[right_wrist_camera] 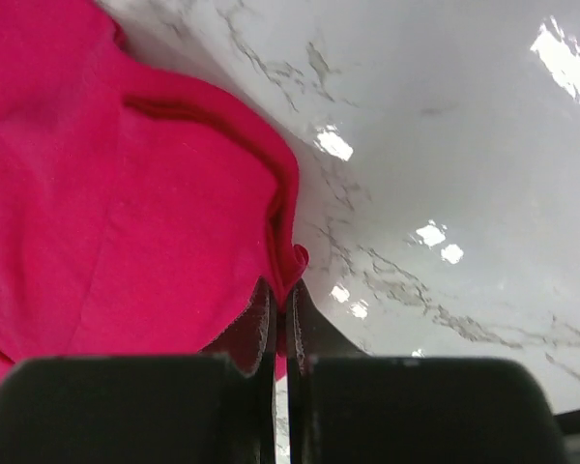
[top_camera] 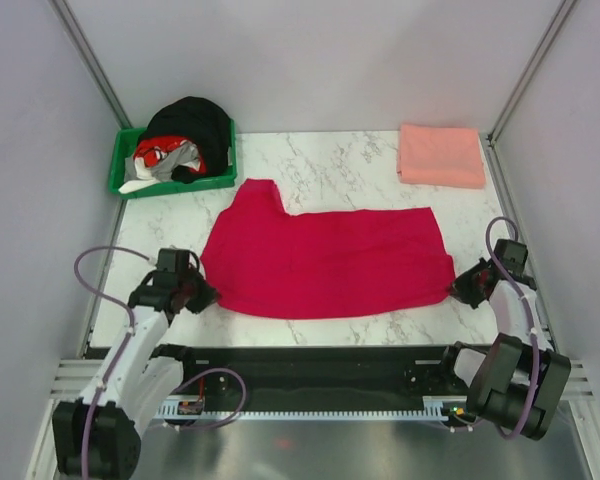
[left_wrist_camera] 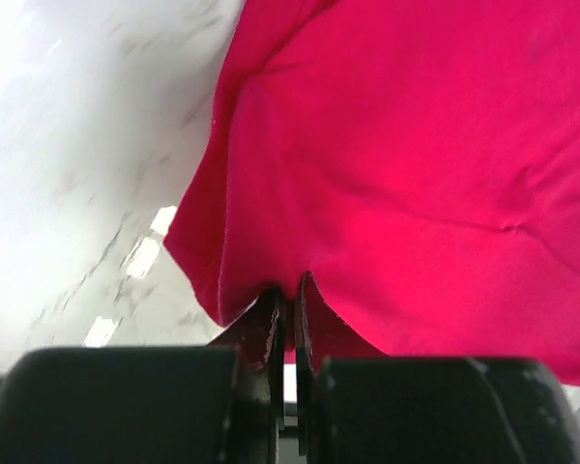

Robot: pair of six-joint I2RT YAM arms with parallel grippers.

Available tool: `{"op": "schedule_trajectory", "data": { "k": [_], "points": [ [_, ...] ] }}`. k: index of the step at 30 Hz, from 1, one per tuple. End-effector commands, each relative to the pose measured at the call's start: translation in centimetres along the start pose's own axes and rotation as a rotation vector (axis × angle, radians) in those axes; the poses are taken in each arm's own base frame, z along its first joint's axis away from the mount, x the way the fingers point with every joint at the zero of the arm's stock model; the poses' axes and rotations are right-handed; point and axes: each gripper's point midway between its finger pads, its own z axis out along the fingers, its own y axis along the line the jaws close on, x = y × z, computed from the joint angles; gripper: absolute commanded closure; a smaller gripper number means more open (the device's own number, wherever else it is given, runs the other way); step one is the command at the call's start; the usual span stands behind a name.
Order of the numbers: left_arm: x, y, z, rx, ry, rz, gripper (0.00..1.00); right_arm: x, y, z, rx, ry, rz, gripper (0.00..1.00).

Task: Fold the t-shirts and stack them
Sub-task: Fold the tshirt

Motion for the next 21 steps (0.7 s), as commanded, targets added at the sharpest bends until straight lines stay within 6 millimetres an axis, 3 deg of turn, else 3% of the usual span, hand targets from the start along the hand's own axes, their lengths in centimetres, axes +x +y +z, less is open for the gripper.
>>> {"op": "schedule_trajectory", "data": {
  "k": [1,6,7,9,10,12,15,17,19,21],
  "points": [
    [-0.5,0.3,-2.4,0.014,-0.100,-0.164,0.98,-0.5,-0.2,-0.9,0.009,-0.053,0.042,1.00],
    [-0.3,-0.6,-4.3,0.102,-0.132,-0.284,0.86,0.5,-0.5,-1.7,0.006,-0.060,0.107,0.98],
    [-0.2,-0.5,-4.5,0.099,-0.126,-0.287,0.80,0.5,-0.5,-1.9,0.007,-0.069,0.121,0.87],
    [-0.1,0.0,-4.9,0.073,-0.132,-0.288,0.47,0.4,-0.3,-2.6,0.002,-0.082,0.130,0.54],
    [0.1,0.2,-5.3,0.060,-0.123,-0.293,0.25,0.1,-0.6,-2.9,0.020,-0.102,0.139,0.28],
    [-0.2,-0.2,-6.1,0.081,-0.138,-0.292,0.13,-0.4,-0.7,-3.9,0.034,-0.131,0.147,0.06],
    [-3.2,-1.0,-9.2,0.112,-0.289,-0.244,0.10,-1.8,-0.1,-5.5,0.014,-0.209,0.151,0.02],
    [-6.4,-2.4,-11.8,0.138,-0.419,-0.160,0.12,-2.6,0.8,-6.3,-0.020,-0.242,0.118,0.02],
    [-8.4,-4.6,-11.9,0.148,-0.428,-0.061,0.13,-3.9,3.8,-7.3,-0.147,-0.274,0.069,0.02],
    [-9.8,-7.3,-10.6,0.173,-0.392,0.069,0.18,-5.5,6.2,-8.0,-0.184,-0.294,-0.008,0.02]
  ]
}}
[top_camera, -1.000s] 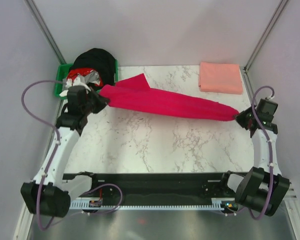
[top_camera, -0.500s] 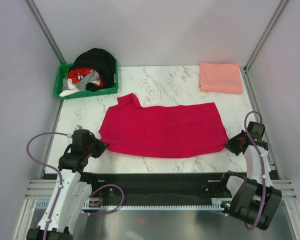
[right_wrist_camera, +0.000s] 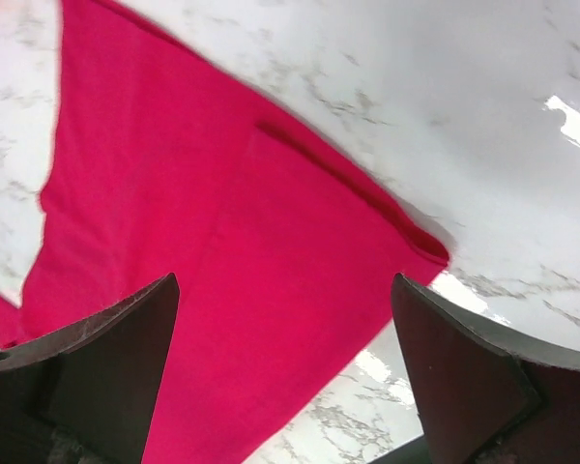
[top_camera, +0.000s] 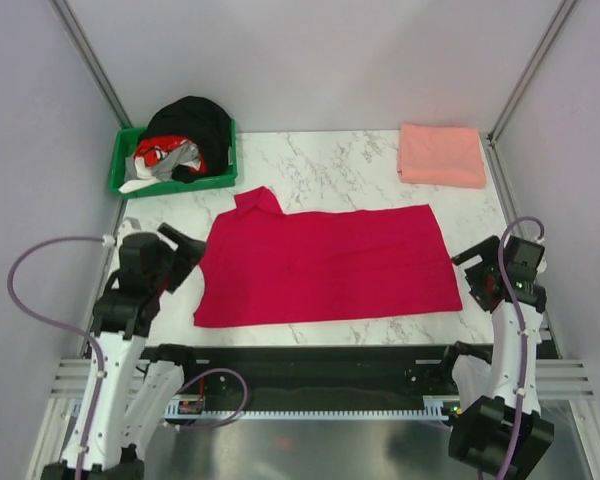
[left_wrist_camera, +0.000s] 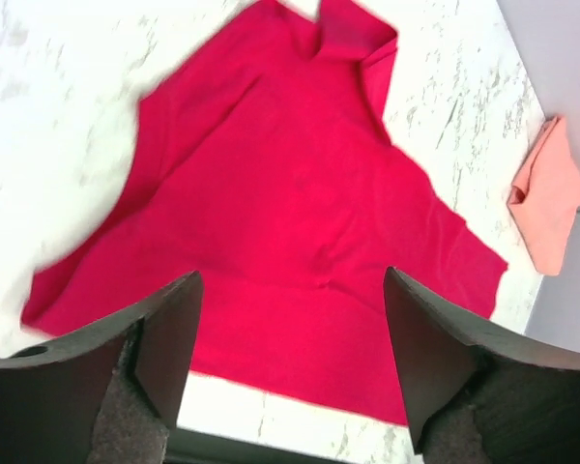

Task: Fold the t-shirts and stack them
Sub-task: Fold the tshirt

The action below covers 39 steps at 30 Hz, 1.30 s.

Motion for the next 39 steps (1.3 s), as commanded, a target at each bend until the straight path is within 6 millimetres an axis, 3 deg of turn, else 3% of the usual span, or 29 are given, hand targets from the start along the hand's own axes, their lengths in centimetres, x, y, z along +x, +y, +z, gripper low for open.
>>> {"op": "schedule_trajectory", "data": {
  "k": [1,2,3,4,5,6,7,8,9,10,12,13,16,22,29,31,34,36,39],
  "points": [
    [-2.2,-3.5,5.0,-0.002,0.042,0.270,0.21,-2.8,6.2,-1.0,-0.134,-0.061,-0.161,0.02],
    [-2.8,-4.8,6.6,0.019,0.040,0.303,0.24,-3.8,8.1,-0.9,-0.124,-0.062,-0.208,0.02],
    [-3.1,-5.4,8.0,0.013,0.054,0.334,0.27,-4.3,8.2,-0.6,-0.071,-0.086,-0.258,0.02],
    [-4.1,-6.7,9.6,0.011,0.043,0.363,0.29,-3.5,9.7,-0.5,-0.081,-0.069,-0.315,0.02],
    [-3.4,-5.9,13.0,-0.044,0.100,0.419,0.33,-3.3,10.1,0.2,-0.063,-0.052,-0.334,0.02],
    [-3.7,-6.3,14.9,-0.055,0.104,0.441,0.34,-3.8,11.4,0.0,-0.084,-0.070,-0.349,0.02],
    [-5.0,-8.1,16.1,-0.040,0.082,0.458,0.35,-3.5,12.2,0.2,-0.102,-0.065,-0.369,0.02],
    [-5.2,-8.5,17.6,-0.043,0.095,0.492,0.35,-3.3,12.6,0.7,-0.108,-0.057,-0.377,0.02],
    [-3.7,-7.2,21.1,-0.092,0.166,0.512,0.35,-3.6,13.4,1.0,-0.128,-0.066,-0.384,0.02],
    [-4.8,-9.6,22.1,-0.041,0.153,0.519,0.37,-3.2,13.8,1.3,-0.133,-0.055,-0.398,0.02],
    [-3.2,-8.8,26.2,-0.067,0.229,0.537,0.39,-2.9,14.4,2.4,-0.134,-0.039,-0.419,0.03],
    [-3.8,-10.0,27.4,-0.050,0.215,0.541,0.42,-2.7,14.5,2.8,-0.134,-0.034,-0.433,0.03],
    [-2.5,-9.8,30.9,-0.064,0.250,0.568,0.43,-2.6,14.4,4.3,-0.111,-0.019,-0.446,0.03],
    [0.2,-8.1,34.5,-0.119,0.283,0.589,0.44,-2.0,14.1,6.0,-0.105,0.001,-0.462,0.03],
    [1.4,-7.7,36.5,-0.155,0.263,0.590,0.57,-0.9,12.6,7.0,-0.089,0.030,-0.484,0.03],
    [1.0,-8.4,36.6,-0.144,0.249,0.588,0.65,-0.8,12.4,7.1,-0.088,0.030,-0.492,0.03],
    [0.1,-10.0,36.3,-0.113,0.228,0.593,0.87,-0.6,12.1,7.3,-0.083,0.036,-0.499,0.03],
    [-1.1,-11.6,35.2,-0.084,0.198,0.592,0.94,-0.7,12.5,7.6,-0.088,0.039,-0.503,0.03],
    [-2.6,-13.5,33.6,-0.046,0.165,0.589,0.97,-1.8,14.1,9.0,-0.077,0.031,-0.526,0.05]
  ]
}}
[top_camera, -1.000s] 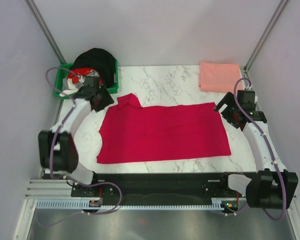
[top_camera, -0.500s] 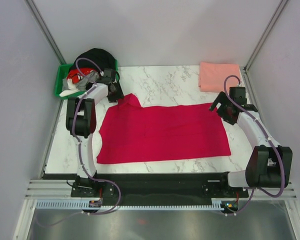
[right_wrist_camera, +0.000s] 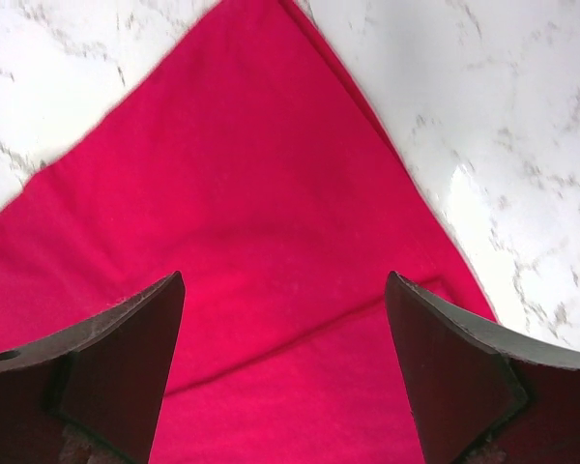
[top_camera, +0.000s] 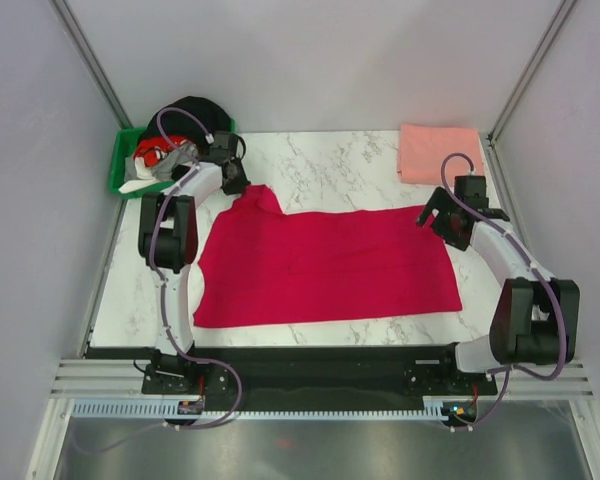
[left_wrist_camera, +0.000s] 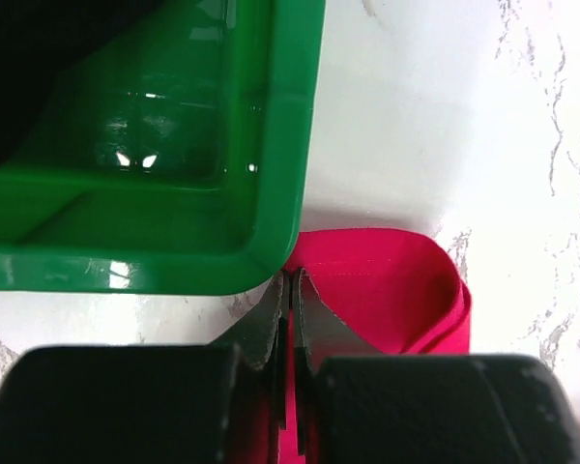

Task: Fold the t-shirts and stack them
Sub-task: Fold the tshirt

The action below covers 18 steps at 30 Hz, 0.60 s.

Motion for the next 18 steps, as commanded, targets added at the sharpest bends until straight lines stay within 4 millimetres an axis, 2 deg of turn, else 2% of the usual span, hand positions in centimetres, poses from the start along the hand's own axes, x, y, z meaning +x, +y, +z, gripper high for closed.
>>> {"op": "schedule_trajectory", "data": {
  "k": [1,3,4,5,7,8,10,11,14,18],
  "points": [
    [-5.5,-2.3,-5.3,0.065,-0.148,0.019,0.98,-3.3,1.7,1.6,-0.014,-0.048,-0.040,0.09],
    [-6.4,-2.8,-7.1,0.088,-0.174,0.020,0.98,-5.0,2.7,3.2,-0.001,-0.038,-0.042,0.14],
    [-7.3,-3.2,-9.0,0.107,-0.202,0.022,0.98,-4.8,2.5,4.8,0.024,-0.006,-0.045,0.16],
    [-7.6,-3.3,-9.9,0.117,-0.213,0.020,0.98,-6.3,3.3,4.9,0.016,-0.029,-0.047,0.18],
    [-7.8,-3.4,-11.5,0.129,-0.229,0.019,0.98,-7.1,3.2,6.0,0.050,-0.042,-0.059,0.26],
    [-8.5,-3.4,-13.3,0.139,-0.261,0.016,0.98,-7.7,3.3,7.2,0.069,-0.046,-0.068,0.27],
    [-8.4,-3.2,-14.6,0.141,-0.272,0.017,0.98,-7.5,2.9,9.1,0.114,-0.026,-0.095,0.30],
    [-8.7,-3.2,-15.9,0.149,-0.292,0.015,0.98,-8.4,3.3,9.4,0.116,-0.041,-0.107,0.30],
    [-8.2,-3.1,-17.2,0.165,-0.297,0.016,0.98,-9.0,3.4,11.1,0.162,-0.042,-0.151,0.32],
    [-7.5,-2.9,-17.4,0.167,-0.286,0.035,0.98,-9.0,2.8,12.7,0.210,-0.034,-0.174,0.37]
  ]
}}
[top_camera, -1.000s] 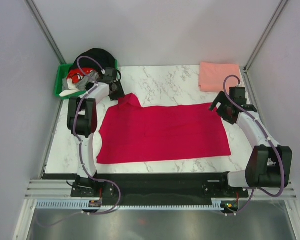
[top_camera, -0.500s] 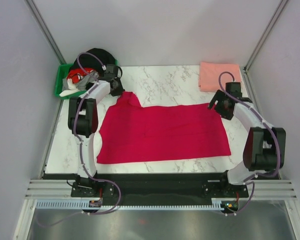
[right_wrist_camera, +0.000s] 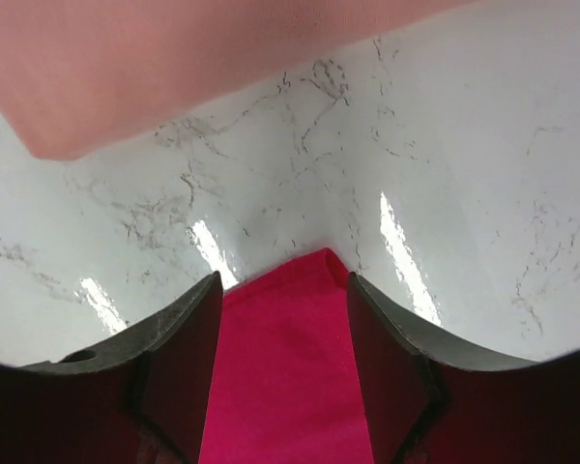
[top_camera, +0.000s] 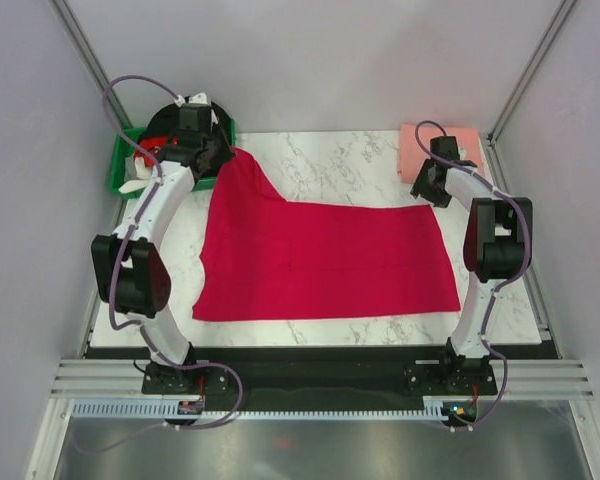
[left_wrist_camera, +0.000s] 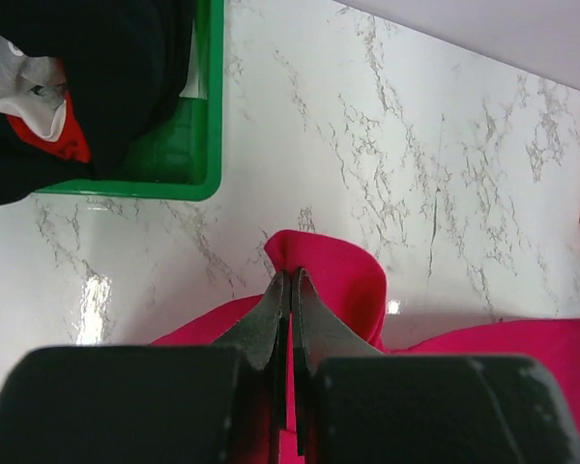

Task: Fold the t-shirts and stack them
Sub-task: Fold the tshirt

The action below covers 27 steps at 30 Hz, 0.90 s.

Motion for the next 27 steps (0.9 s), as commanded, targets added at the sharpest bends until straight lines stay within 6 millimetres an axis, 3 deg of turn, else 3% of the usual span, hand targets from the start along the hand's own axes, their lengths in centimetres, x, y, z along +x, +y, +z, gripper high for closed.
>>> {"op": "schedule_trajectory", "data": {
  "k": [1,4,11,14,18,20,23,27],
  "points": [
    [1.0,0.4,0.1,0.008,0.020,0.063,0.98,-1.0,-0.7,0.7,0.067,-0.023,-0.042,0.39],
    [1.5,0.7,0.2,0.001,0.030,0.074,0.98,-0.2,-0.8,1.3,0.072,-0.001,-0.047,0.46],
    [2.2,0.9,0.5,-0.002,0.047,0.078,0.98,0.5,-1.7,2.5,0.115,0.008,-0.070,0.52],
    [2.3,1.1,0.5,-0.008,0.049,0.083,0.98,0.6,-1.6,2.8,0.115,0.013,-0.074,0.61],
    [2.2,1.3,0.2,-0.014,0.046,0.087,0.98,0.7,-1.3,2.5,0.095,0.018,-0.070,0.88],
    [1.9,1.3,-0.5,-0.018,0.035,0.085,0.98,0.2,-1.1,1.7,0.083,0.006,-0.066,1.00],
    [1.9,1.5,-1.8,-0.027,0.036,0.076,0.98,-0.8,-1.1,-0.8,0.062,-0.031,-0.052,1.00],
    [2.6,2.8,-5.3,-0.056,0.007,0.071,0.98,-1.5,-1.3,-4.9,0.028,-0.085,-0.026,1.00]
  ]
}}
